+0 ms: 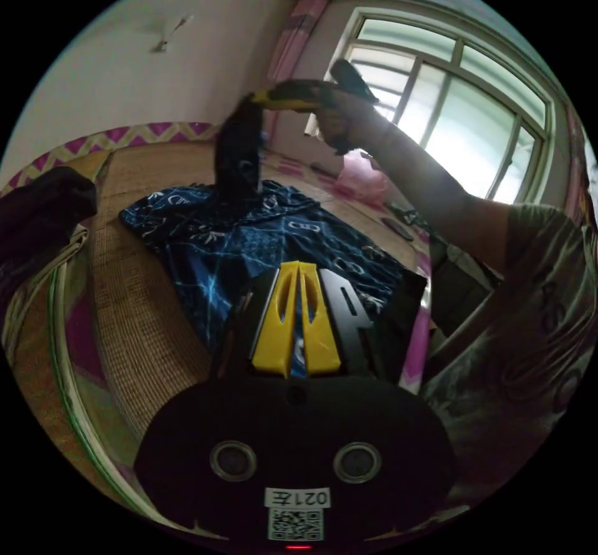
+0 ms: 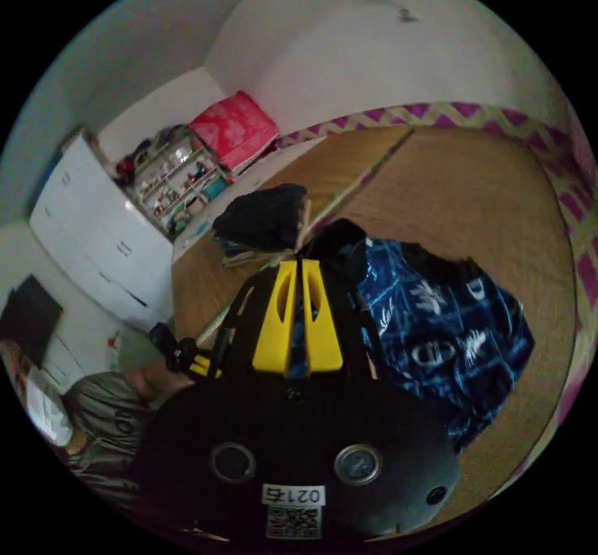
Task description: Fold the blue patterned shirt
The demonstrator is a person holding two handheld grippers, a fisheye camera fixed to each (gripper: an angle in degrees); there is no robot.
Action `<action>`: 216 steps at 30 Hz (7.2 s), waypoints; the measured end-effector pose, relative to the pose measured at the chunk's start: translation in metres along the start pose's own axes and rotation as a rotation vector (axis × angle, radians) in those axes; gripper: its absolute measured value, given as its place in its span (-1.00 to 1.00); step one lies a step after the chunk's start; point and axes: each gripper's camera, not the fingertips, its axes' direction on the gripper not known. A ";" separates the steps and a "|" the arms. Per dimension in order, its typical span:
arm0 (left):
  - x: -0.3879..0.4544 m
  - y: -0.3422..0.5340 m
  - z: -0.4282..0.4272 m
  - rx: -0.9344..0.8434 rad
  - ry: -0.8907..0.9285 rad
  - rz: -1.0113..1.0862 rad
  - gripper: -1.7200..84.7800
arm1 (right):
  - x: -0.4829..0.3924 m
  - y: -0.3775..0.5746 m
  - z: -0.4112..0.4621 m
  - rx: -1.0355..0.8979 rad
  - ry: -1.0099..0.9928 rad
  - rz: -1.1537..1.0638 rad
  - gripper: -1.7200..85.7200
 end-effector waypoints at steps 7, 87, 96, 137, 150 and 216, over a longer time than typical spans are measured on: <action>0.074 0.116 -0.109 0.023 -0.070 -0.046 -0.98 | -0.277 -0.081 0.175 -0.101 0.030 -0.406 -0.96; 0.106 0.058 -0.050 -0.207 -0.630 -0.527 -0.98 | 0.359 0.781 -0.678 0.540 0.470 1.063 -0.88; 0.001 0.058 -0.117 -0.026 -0.770 -0.732 -0.78 | 0.274 0.737 -0.689 0.420 0.847 0.772 -0.75; 0.101 -0.286 0.170 0.059 -0.580 -0.188 -0.98 | 0.124 0.770 -0.565 0.325 0.258 0.331 -0.80; 0.180 -0.385 0.592 -0.289 -0.394 0.077 -0.98 | 0.133 0.874 -0.620 0.482 0.116 0.430 -0.80; 0.015 0.046 0.200 -0.208 -0.232 -0.273 -0.98 | -0.144 0.093 0.029 -0.190 0.491 -0.266 -0.93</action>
